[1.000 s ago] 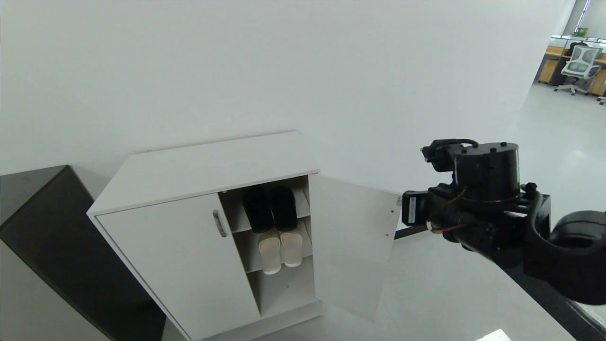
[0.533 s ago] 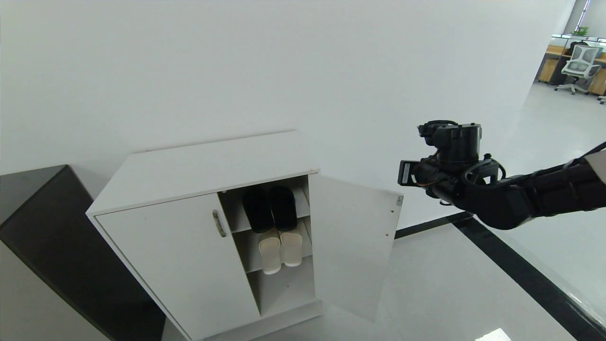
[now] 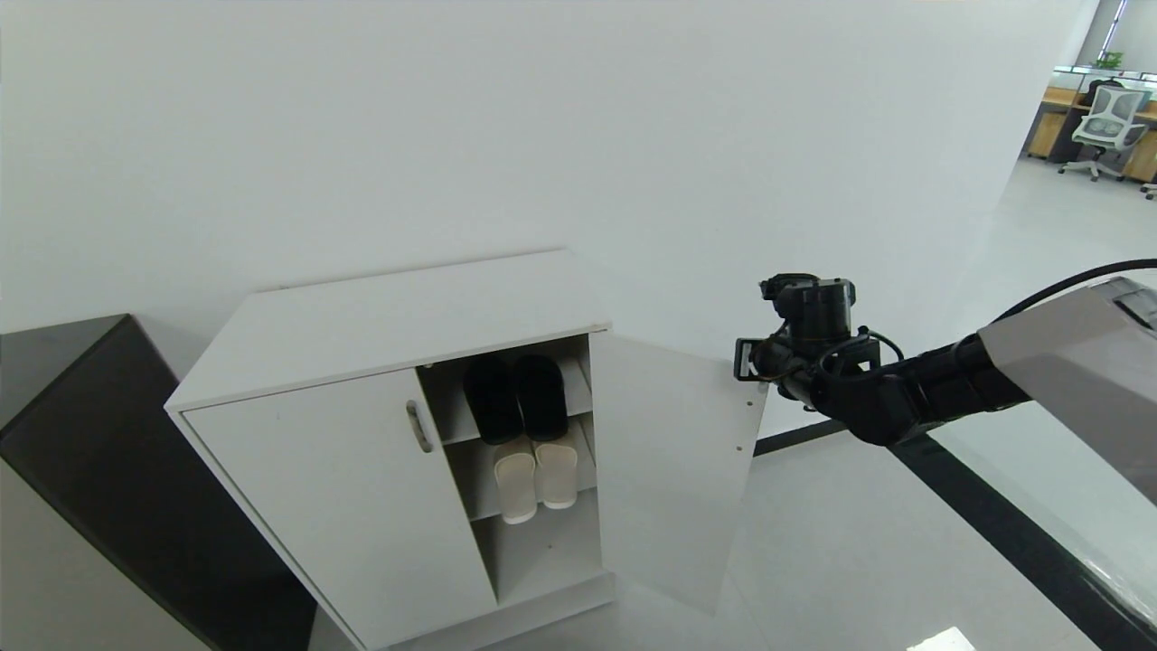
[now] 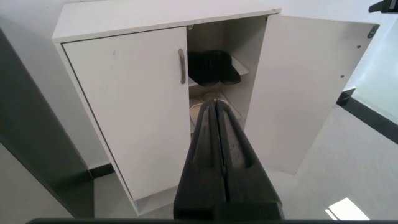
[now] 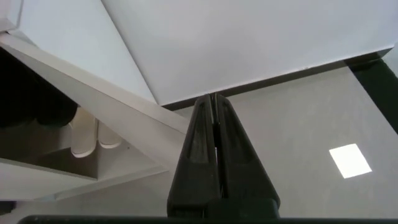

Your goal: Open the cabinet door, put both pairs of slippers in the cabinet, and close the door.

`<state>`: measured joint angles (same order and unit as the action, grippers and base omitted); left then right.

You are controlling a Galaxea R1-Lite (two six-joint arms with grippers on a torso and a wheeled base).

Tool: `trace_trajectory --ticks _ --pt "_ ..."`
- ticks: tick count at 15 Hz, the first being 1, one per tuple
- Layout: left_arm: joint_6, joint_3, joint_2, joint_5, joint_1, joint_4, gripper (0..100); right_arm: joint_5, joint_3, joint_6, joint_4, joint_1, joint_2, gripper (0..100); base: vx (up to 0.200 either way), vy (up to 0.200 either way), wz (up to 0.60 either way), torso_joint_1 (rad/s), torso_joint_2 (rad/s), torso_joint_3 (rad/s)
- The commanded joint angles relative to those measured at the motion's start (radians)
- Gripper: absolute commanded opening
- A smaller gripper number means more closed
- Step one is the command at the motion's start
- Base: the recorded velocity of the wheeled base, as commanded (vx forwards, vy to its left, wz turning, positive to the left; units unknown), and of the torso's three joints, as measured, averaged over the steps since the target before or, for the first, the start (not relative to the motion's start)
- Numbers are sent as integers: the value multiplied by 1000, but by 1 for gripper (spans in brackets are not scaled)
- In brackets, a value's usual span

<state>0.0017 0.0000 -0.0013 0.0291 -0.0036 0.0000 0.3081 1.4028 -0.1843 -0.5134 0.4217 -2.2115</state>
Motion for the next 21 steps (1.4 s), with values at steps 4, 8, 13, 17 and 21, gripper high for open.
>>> trace_trajectory --ticks 4,8,13,17,21 --pt "0 0 1 2 1 0 0 2 2 -1 1 0 -31 0 0 0 0 0 0 0" --pt "0 0 1 0 1 0 0 6 -34 -3 3 12 -4 0 0 0 0 0 0 0" --pt "0 0 1 0 1 0 0 13 -286 -6 -31 166 157 0 0 0 0 0 0 0" --pt "0 0 1 0 1 0 0 11 -446 9 -158 269 234 0 0 0 0 0 0 0" --pt "0 0 1 0 1 0 0 2 -469 39 -174 302 256 0 0 0 0 0 0 0"
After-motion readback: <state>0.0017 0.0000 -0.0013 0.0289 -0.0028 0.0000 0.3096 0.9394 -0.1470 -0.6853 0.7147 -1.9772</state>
